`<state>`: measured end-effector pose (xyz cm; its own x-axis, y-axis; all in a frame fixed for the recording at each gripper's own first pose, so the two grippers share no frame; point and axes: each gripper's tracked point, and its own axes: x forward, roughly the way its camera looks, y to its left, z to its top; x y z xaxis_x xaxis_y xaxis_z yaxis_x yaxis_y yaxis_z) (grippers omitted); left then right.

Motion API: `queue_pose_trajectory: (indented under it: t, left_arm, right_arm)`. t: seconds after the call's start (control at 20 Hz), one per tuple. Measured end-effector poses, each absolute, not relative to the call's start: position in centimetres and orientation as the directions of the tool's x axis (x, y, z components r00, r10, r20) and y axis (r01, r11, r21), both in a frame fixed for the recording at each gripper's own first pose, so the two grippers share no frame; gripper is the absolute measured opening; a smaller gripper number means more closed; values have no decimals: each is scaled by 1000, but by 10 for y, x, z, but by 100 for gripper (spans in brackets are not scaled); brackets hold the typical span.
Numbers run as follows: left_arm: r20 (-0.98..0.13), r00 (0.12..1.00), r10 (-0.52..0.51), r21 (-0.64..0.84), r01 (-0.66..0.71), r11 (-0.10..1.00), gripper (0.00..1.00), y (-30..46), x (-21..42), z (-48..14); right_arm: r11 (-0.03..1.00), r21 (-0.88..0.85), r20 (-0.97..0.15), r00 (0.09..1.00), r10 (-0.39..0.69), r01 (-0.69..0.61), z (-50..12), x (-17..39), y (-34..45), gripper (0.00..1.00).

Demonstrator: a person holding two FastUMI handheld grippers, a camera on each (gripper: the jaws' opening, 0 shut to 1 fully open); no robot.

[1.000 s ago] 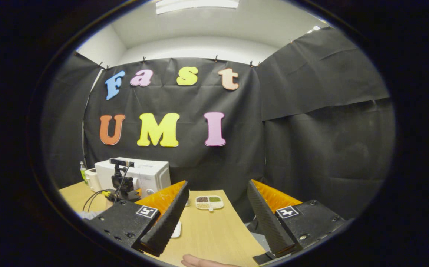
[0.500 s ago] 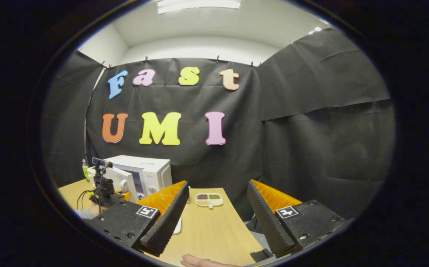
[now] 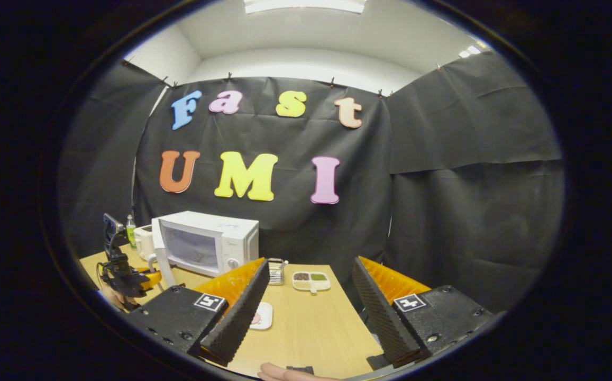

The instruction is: Open the microwave oven with the left hand, put the food in, and close the microwave oven.

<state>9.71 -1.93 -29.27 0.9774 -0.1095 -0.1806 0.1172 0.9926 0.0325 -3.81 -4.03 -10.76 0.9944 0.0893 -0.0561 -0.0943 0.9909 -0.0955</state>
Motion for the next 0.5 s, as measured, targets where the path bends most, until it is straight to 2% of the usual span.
queue_pose_trajectory:
  t: [0.1, 0.15, 0.2, 0.4, 0.5]
  left_arm:
    - [-182, 980, -85, 30, 92, 995, 12, 8, 80, -293]
    - [-188, 980, -67, 30, 74, 997, 12, 23, 72, -294]
    - [-184, 982, -47, 35, 55, 998, 13, 39, 63, -292]
    - [-166, 985, 47, 45, -40, 998, 13, 112, 40, -293]
    - [-164, 985, 47, 17, -45, 999, 13, 138, 30, -293]
  right_arm:
    - [989, -95, -77, 991, 110, -117, -112, -35, -28, 96]
    - [988, -92, -93, 989, 119, -127, -115, -32, -22, 100]
    - [987, -90, -111, 986, 125, -135, -118, -28, -17, 96]
    - [985, -86, -182, 975, 130, -148, -133, -10, -2, 96]
    - [984, -101, -211, 970, 120, -144, -141, 1, 3, 96]
